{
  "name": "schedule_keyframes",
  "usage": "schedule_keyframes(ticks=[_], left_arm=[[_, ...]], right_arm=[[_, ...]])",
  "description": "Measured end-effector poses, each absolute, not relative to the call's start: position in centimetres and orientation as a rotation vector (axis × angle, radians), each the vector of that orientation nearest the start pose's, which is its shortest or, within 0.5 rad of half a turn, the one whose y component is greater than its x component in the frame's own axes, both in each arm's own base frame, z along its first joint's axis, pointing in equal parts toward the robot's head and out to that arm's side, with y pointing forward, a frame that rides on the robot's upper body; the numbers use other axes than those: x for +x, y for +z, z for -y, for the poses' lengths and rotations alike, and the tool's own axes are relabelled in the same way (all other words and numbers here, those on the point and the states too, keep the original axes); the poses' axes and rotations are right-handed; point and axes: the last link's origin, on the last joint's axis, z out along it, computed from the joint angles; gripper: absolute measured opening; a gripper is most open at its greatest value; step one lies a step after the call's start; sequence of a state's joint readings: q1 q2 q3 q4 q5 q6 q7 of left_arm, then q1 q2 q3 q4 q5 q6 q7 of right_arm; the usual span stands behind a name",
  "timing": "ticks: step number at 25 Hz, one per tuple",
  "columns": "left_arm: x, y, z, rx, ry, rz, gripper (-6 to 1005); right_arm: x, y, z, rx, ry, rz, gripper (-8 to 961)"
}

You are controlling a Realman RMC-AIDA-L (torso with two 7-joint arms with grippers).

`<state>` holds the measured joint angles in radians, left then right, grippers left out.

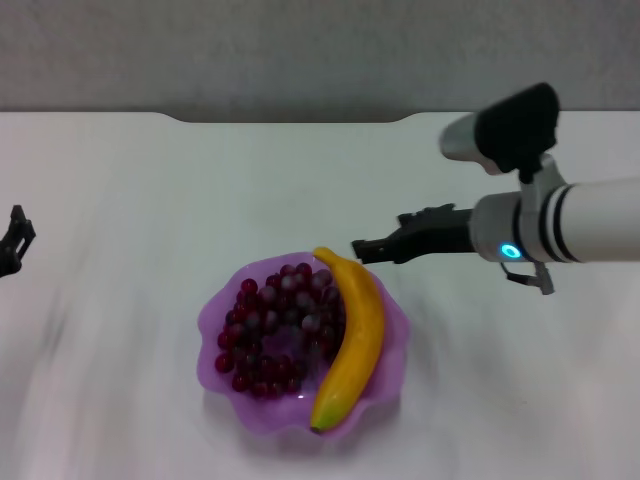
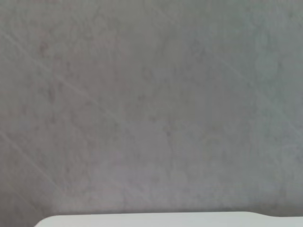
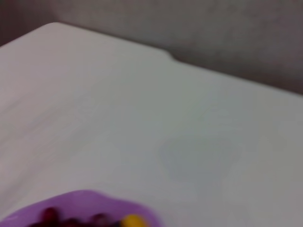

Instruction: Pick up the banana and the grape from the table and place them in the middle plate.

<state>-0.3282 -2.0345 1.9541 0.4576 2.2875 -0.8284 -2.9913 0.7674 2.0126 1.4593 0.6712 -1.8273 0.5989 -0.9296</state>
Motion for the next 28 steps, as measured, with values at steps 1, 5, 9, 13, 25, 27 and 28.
schedule_keyframes(ticks=[1,5,9,13,25,27,28], left_arm=[[-35.4,1.5,-34.8,-1.401,-0.478,0.678,880],[-35.3,1.3,-35.2,-1.408,-0.478,0.710,880],[-35.2,1.2,-35.4,-1.395,-0.484,0.731,880],[-35.1,0.7,-35.5,-1.412,-0.479,0.755,880],[-34.6,0.3,-36.0,-1.432,-0.484,0.777,880],[-34.6,0.3,-35.9,-1.432,-0.484,0.778,880],[-34.6,0.3,-35.9,-1.432,-0.484,0.779,880]], right_arm=[[19.3,-7.2,-43.0,-2.414,0.166,-0.847,876],[21.3,-6.6,-42.9,-2.338,0.162,-0.837,895],[24.3,-5.8,-42.5,-2.203,0.154,-0.834,892],[26.5,-5.0,-42.1,-2.058,0.135,-0.779,892],[29.3,-3.4,-39.3,-1.677,0.188,-0.444,894],[29.4,-3.0,-38.7,-1.651,0.283,-0.415,894],[29.4,-2.8,-38.5,-1.645,0.322,-0.408,894]])
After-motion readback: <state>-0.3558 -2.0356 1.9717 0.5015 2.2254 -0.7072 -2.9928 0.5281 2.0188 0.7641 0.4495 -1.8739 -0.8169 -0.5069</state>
